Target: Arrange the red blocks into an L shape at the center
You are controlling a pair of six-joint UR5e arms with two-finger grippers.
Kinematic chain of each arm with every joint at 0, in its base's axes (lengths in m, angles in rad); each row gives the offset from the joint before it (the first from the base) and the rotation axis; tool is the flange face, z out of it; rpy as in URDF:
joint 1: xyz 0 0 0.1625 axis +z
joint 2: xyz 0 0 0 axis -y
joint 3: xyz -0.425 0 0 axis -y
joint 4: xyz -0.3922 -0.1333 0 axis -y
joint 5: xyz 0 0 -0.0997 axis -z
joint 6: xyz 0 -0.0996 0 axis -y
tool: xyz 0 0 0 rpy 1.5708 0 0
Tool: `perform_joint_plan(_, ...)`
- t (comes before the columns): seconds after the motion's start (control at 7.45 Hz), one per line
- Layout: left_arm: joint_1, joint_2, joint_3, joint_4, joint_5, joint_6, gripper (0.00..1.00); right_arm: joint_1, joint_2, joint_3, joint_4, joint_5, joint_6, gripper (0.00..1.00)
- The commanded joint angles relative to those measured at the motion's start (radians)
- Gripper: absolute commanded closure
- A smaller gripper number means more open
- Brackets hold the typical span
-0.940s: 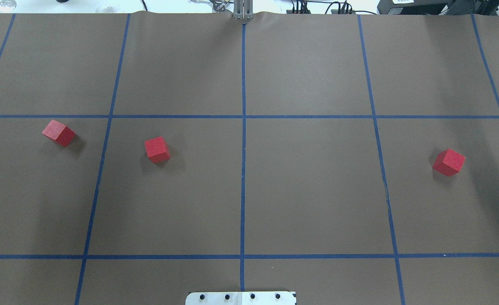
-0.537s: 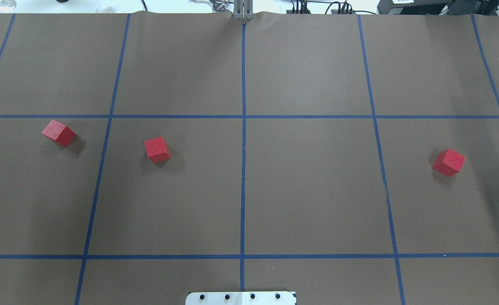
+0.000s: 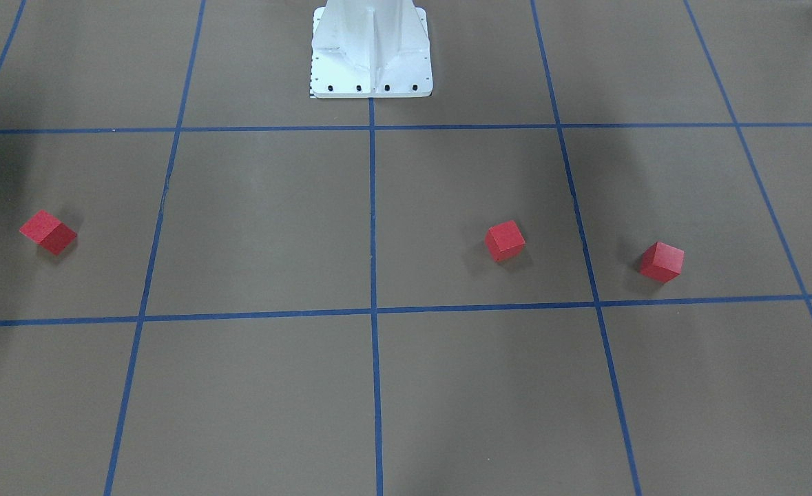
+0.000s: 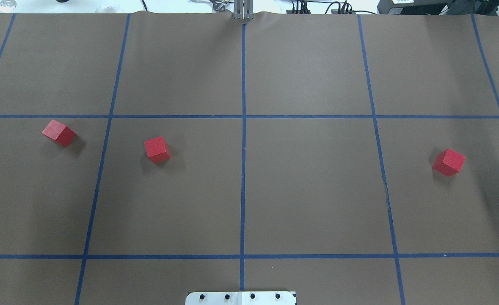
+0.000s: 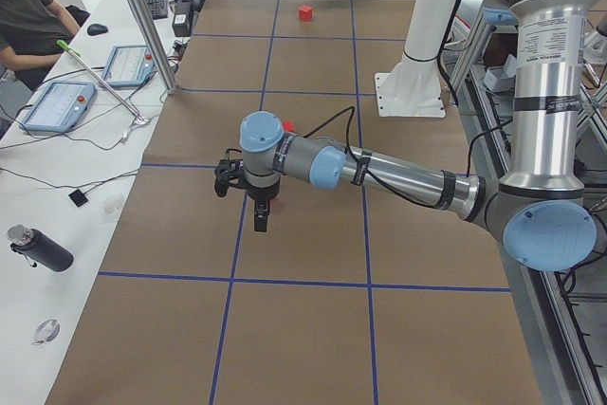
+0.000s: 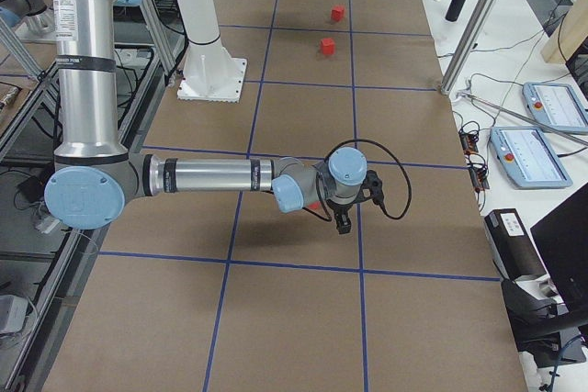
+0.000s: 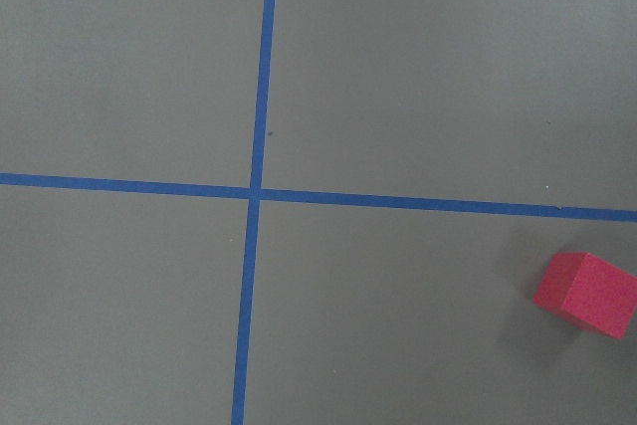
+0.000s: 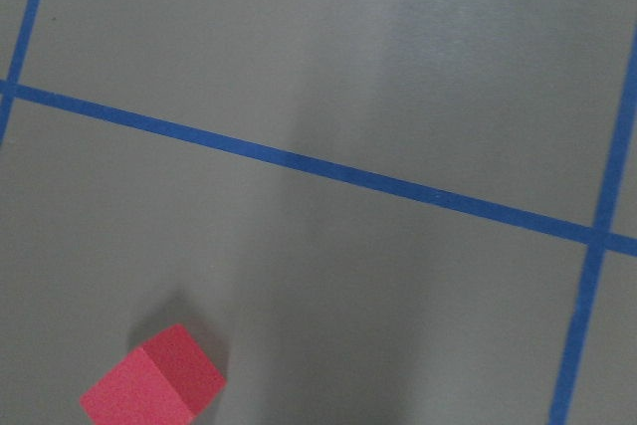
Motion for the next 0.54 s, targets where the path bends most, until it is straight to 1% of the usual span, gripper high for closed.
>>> perform_joint_plan(0.0,0.030,-0.001,0.000,-0.045,0.002,-0.071,0.00,-0.091,-0.053,0.006,0.289,-0.044,0.123,0.01)
perform_joint_plan(0.13,0.030,-0.001,0.000,-0.054,0.000,-0.076,0.00,-0.148,-0.059,0.011,0.327,-0.053,0.125,0.01)
perform_joint_plan(0.27,0.030,-0.001,-0.002,-0.054,0.000,-0.081,0.00,-0.176,-0.060,0.021,0.327,-0.093,0.128,0.01)
perform_joint_plan(0.4,0.030,-0.001,-0.002,-0.055,0.000,-0.081,0.00,-0.232,-0.051,0.026,0.327,-0.116,0.130,0.01)
